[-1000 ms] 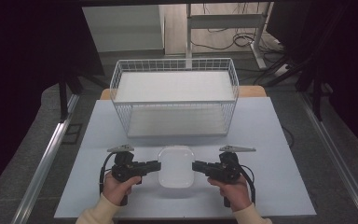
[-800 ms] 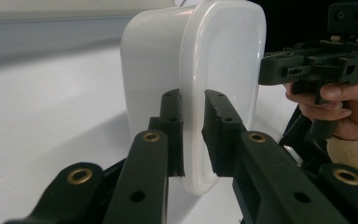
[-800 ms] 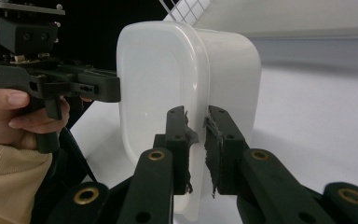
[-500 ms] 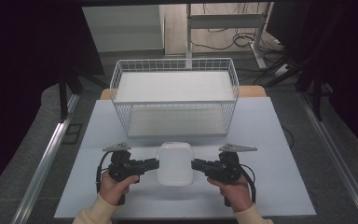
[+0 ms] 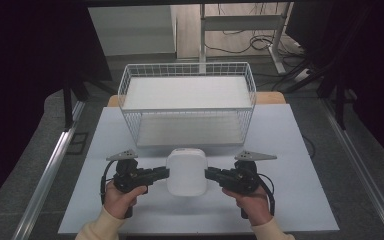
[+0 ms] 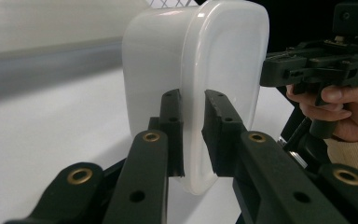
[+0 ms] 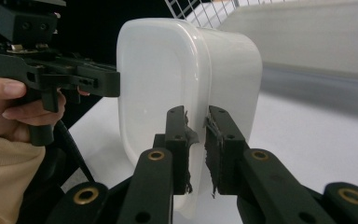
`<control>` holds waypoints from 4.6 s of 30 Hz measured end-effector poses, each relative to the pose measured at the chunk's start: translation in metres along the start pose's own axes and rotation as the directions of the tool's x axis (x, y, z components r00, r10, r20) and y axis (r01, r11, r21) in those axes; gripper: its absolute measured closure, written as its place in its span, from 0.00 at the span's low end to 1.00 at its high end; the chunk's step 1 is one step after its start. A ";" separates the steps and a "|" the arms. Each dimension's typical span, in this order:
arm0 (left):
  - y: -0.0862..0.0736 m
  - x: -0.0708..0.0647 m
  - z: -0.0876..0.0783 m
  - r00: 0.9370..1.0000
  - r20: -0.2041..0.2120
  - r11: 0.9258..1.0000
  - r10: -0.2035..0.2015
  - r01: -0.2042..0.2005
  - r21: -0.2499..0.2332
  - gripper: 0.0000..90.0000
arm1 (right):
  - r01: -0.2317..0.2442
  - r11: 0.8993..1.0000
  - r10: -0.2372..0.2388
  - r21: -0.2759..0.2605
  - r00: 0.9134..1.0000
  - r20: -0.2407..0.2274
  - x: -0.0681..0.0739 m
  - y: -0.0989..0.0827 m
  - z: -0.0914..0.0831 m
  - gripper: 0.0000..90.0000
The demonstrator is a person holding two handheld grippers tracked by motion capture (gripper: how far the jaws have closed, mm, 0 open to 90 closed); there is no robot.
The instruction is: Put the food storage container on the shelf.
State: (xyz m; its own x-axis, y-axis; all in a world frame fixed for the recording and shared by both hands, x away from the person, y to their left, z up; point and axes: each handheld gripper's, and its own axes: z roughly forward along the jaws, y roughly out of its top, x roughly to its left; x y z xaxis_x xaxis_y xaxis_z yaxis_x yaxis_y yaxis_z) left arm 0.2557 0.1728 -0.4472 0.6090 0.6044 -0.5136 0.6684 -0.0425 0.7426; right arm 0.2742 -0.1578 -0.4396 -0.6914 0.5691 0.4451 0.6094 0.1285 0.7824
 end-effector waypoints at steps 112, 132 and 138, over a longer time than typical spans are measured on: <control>0.239 0.089 0.032 0.964 0.075 0.967 -0.254 0.255 -0.009 0.72 | -0.278 0.959 0.278 -0.059 0.960 0.004 -0.090 0.237 0.051 0.75; 0.225 0.075 0.020 0.987 -0.020 0.983 -0.161 0.159 -0.097 0.32 | -0.160 0.980 0.165 -0.121 0.986 0.032 -0.072 0.232 0.046 0.34; 0.212 0.062 -0.002 0.994 -0.054 0.990 -0.092 0.085 -0.114 0.30 | 0.004 0.994 0.004 -0.108 0.997 0.077 -0.051 0.225 0.027 0.33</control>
State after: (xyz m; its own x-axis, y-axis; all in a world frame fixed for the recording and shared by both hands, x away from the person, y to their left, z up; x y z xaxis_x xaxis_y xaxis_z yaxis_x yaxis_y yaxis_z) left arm 0.4349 0.2031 -0.3207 0.5212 0.6482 -0.5552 0.6645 0.1001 0.7406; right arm 0.4569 -0.1357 -0.2982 -0.6568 0.6309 0.4132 0.5608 0.0423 0.8268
